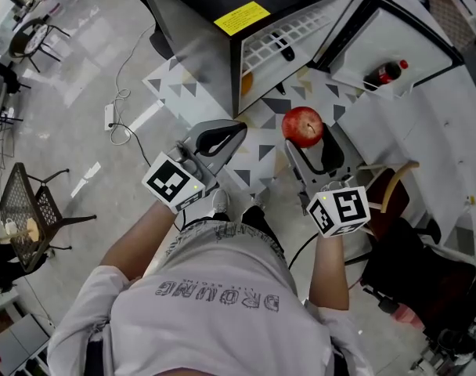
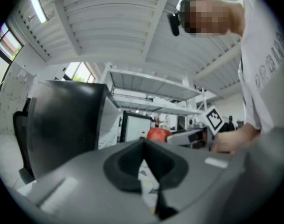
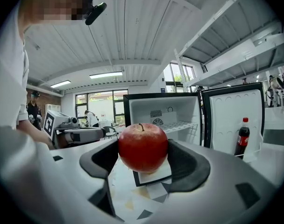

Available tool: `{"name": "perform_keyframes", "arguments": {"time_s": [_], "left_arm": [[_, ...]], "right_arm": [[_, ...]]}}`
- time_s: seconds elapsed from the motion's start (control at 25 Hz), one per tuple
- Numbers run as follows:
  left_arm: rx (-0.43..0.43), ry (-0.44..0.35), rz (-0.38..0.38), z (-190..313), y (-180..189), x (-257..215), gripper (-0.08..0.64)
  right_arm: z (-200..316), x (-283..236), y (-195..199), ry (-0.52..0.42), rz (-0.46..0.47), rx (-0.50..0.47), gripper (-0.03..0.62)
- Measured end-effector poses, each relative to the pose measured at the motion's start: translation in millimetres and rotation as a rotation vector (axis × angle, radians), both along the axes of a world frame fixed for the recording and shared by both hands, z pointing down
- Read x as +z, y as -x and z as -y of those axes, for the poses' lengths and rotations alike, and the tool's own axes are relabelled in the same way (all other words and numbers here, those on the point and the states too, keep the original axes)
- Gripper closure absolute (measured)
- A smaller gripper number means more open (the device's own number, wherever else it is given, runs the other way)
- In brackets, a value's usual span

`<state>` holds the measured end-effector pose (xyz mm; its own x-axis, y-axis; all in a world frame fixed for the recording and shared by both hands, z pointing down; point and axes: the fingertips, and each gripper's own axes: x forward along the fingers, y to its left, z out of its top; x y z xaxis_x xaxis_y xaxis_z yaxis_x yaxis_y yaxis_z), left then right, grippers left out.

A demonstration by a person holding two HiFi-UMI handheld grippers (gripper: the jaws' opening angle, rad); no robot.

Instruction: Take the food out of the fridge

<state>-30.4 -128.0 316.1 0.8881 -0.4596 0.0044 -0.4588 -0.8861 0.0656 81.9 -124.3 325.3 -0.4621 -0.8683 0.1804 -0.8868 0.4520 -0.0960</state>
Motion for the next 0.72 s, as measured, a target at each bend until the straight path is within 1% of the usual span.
{"name": "perform_keyframes", "arguments": {"time_s": [0.48, 0.72], "left_arm": [[0.000, -0.006, -0.004, 5.8, 0.8, -3.1, 0.552], [0.002, -0.008, -0.008, 10.0, -1.0, -6.4, 0.552]], "right_arm": [[-3.1, -1.9, -4.9, 0.012, 0.018, 0.015, 0.287], [2.1, -4.6, -3.9, 0.013, 0.027, 0.007, 0.287]]}}
